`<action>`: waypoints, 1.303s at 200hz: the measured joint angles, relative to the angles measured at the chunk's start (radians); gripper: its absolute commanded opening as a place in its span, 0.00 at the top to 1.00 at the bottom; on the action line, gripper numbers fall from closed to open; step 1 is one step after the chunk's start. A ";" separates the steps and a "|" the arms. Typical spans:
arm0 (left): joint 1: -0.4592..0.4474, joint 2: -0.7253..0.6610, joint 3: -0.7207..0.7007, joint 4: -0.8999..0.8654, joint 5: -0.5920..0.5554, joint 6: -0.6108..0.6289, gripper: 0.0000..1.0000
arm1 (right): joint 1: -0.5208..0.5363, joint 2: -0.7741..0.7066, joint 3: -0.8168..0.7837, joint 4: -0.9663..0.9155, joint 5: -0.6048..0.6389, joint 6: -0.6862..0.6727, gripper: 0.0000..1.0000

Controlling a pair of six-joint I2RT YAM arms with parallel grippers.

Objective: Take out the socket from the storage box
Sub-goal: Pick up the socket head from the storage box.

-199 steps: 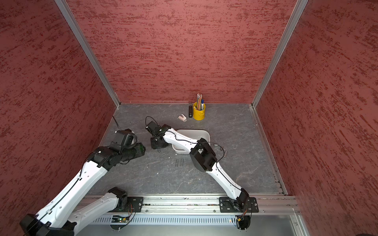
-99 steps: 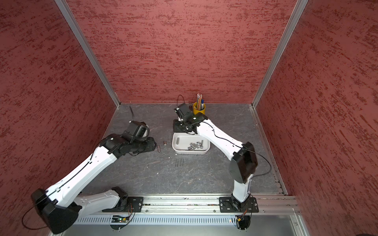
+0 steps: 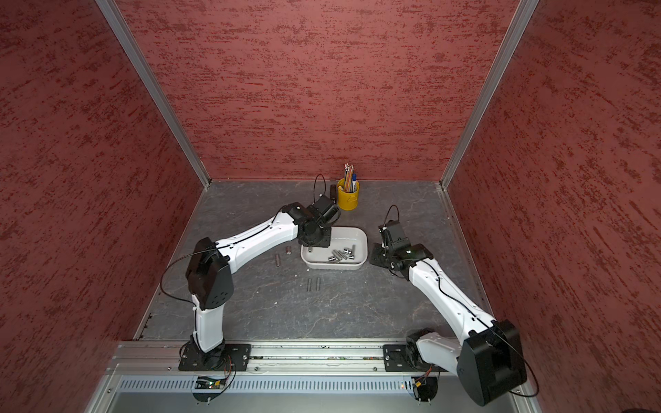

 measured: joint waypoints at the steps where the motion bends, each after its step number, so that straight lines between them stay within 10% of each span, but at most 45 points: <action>1: 0.002 0.006 0.004 -0.001 -0.002 -0.001 0.59 | 0.000 0.000 -0.001 0.000 -0.001 0.000 0.62; 168: 0.111 0.279 0.084 0.020 -0.034 -0.034 0.65 | 0.000 0.034 0.004 0.021 -0.080 0.000 0.62; 260: 0.128 0.265 0.055 0.069 0.014 -0.042 0.90 | 0.000 0.045 0.004 0.031 -0.099 0.000 0.63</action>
